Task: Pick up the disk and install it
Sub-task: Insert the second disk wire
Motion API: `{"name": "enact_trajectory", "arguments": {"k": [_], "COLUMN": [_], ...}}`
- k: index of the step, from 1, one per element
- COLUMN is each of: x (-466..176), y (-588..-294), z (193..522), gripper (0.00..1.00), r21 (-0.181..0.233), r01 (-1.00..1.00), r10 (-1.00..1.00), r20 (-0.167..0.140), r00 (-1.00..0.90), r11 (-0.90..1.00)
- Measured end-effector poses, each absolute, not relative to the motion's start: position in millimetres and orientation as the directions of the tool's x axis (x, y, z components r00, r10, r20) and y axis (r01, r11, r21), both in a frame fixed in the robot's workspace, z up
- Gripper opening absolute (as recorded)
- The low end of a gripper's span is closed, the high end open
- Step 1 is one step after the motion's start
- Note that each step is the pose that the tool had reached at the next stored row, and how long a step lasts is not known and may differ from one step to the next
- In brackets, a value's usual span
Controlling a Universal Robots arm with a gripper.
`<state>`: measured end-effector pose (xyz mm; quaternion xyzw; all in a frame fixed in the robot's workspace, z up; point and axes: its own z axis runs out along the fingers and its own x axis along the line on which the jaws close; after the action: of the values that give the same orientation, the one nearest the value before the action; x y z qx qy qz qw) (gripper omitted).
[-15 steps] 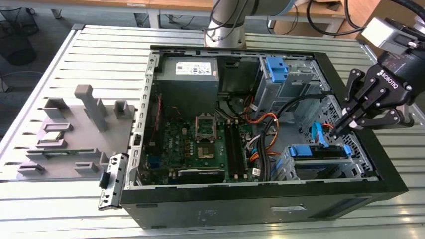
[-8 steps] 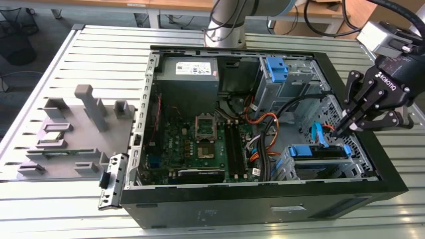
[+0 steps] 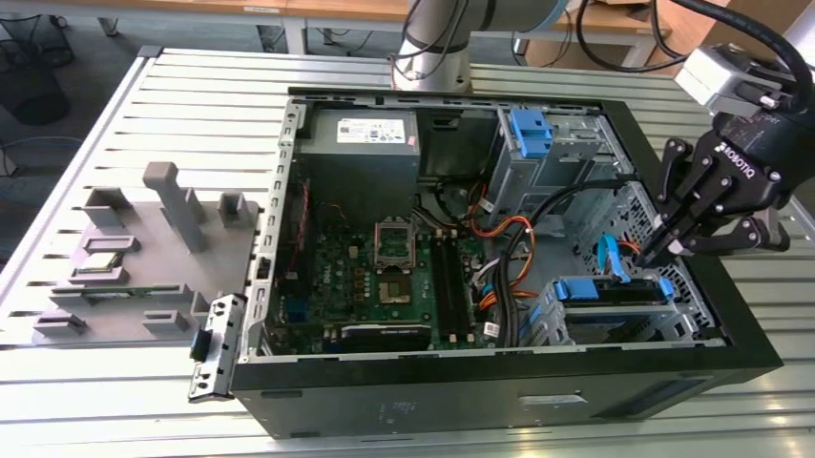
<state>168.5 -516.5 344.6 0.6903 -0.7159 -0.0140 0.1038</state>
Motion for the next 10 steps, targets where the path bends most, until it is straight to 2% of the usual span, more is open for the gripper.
{"name": "enact_trajectory", "arguments": {"k": [10], "x": [162.8], "y": [-523.7], "z": [344.0], "gripper": [0.17], "r21": [0.124], "r01": [-0.992], "r10": [-0.992], "r20": [0.128], "r00": [-0.021], "r11": [0.037]}}
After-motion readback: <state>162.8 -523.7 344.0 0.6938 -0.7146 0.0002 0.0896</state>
